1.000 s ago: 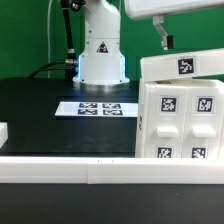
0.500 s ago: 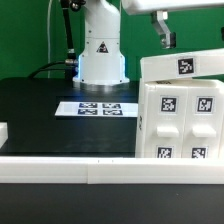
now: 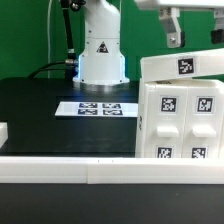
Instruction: Assemble cabinet
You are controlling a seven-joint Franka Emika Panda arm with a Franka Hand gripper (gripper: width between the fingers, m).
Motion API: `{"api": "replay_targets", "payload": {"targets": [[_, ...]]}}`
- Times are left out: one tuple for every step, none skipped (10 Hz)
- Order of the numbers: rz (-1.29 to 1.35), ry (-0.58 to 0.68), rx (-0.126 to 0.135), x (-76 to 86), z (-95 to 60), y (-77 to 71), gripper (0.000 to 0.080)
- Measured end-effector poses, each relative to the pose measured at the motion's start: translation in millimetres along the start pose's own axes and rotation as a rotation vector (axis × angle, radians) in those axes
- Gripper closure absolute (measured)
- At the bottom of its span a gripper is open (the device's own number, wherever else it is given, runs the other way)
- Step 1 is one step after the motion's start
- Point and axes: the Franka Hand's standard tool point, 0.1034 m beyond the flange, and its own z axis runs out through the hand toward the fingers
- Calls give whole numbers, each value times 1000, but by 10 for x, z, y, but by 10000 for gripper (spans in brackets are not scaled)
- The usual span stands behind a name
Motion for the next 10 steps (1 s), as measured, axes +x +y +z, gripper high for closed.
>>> {"api": "replay_targets", "payload": {"targets": [[-86,-10,8,-34,20,15,2],[-122,-7,5,-31,25,14,2],[-182,-8,0,-30,38,-6,2],[-230,-12,-7,-56,68,-19,2],[-294,-20,0,-104,112,-26,2],[-331,-23,0,-116,133,-28,2],[-338,-24,-3,-131,165,-35,2],[-321,-27,0,-148,193,-43,2],[-315,-30,2,-154,213,-47,2],[-296,-30,1,-147,220,-54,2]]}}
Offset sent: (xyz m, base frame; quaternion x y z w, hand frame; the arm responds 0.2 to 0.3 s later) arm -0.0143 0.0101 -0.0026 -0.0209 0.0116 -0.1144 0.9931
